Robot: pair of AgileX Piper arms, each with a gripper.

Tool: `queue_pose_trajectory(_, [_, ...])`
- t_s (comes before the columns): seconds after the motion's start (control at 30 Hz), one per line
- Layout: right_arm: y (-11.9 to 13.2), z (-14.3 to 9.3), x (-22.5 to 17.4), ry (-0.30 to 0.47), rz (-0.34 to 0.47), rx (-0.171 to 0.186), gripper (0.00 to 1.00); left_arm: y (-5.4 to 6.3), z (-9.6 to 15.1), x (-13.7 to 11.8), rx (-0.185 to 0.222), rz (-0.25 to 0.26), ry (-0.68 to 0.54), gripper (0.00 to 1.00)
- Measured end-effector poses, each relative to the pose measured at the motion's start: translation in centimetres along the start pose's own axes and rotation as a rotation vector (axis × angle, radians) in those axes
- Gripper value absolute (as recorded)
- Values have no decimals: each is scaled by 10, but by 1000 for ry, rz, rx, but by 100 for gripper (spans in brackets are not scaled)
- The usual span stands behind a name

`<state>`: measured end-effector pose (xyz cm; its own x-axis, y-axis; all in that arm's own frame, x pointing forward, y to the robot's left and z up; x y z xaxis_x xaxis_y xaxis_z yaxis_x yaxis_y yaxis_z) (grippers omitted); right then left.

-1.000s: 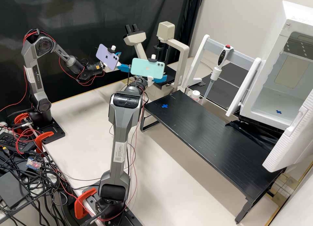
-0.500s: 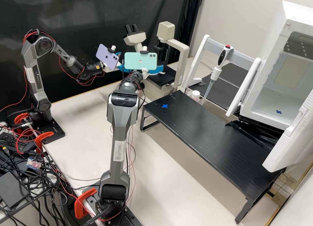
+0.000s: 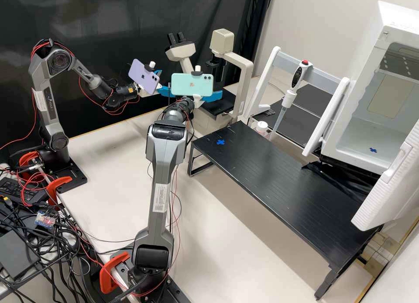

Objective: Move the petri dish to the bench

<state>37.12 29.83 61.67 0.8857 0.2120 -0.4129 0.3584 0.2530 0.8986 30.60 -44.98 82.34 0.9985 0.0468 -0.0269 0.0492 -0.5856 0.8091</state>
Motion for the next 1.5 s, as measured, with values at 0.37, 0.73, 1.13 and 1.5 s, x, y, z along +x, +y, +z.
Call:
queue_pose_trajectory(0.37, [1, -2, 11, -19, 15, -35, 100, -1, 0, 0, 0, -15, 2, 100])
queue_pose_trajectory(0.73, [4, 4, 22, -45, 12, -41, 100, -1, 0, 0, 0, -6, 1, 100])
queue_pose_trajectory(1.13, [16, 7, 28, -22, -32, -15, 100, 0, 0, 0, 0, 0, 0, 100])
queue_pose_trajectory(1.5, [23, 22, 33, -31, -81, 124, 100, 0, 0, 0, 0, 0, 0, 100])
